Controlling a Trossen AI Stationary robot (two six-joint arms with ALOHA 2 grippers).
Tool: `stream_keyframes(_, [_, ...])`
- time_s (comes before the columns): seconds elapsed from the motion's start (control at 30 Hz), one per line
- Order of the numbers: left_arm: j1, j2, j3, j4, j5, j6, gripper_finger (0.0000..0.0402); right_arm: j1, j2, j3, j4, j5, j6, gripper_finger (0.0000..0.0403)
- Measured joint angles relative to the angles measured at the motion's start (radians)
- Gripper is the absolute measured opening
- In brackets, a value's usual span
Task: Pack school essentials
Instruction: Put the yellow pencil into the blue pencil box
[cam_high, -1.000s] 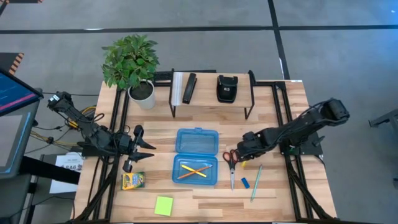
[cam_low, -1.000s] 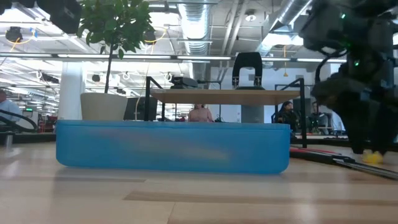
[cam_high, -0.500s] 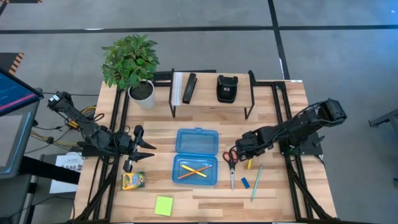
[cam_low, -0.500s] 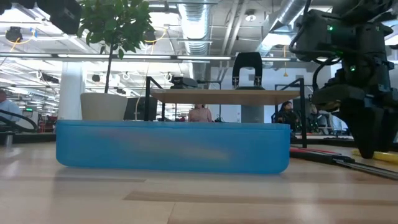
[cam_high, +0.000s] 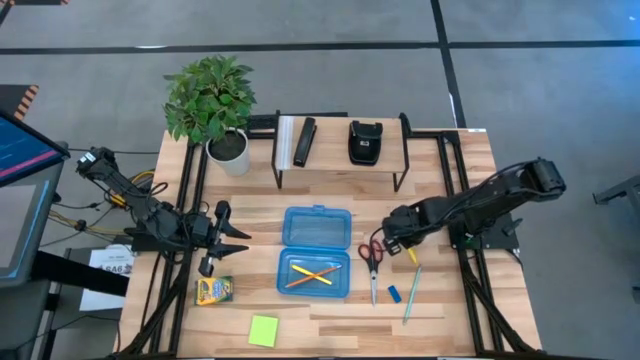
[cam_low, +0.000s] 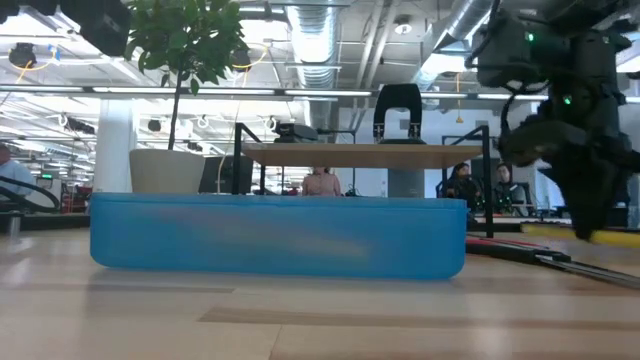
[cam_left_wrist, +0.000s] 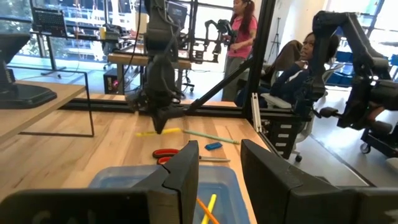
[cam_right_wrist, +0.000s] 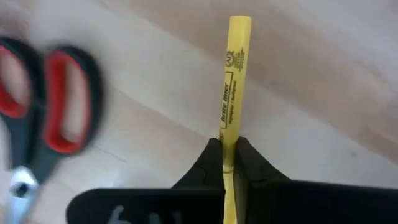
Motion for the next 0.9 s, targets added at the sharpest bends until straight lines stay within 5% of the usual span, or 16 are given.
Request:
stream_keyframes(0.47, [0.0,0.0,0.0,-0.002,-0.005,0.001,0.0107,0.001,-0.023,0.198,0.185,0.077,-0.236,0.0022])
stream_keyframes(0.9, [0.0,0.0,0.0,-0.027,-0.006,-0.013,0.0107,0.052,0.338,0.608,0.295,0.068,-0.6,0.0037])
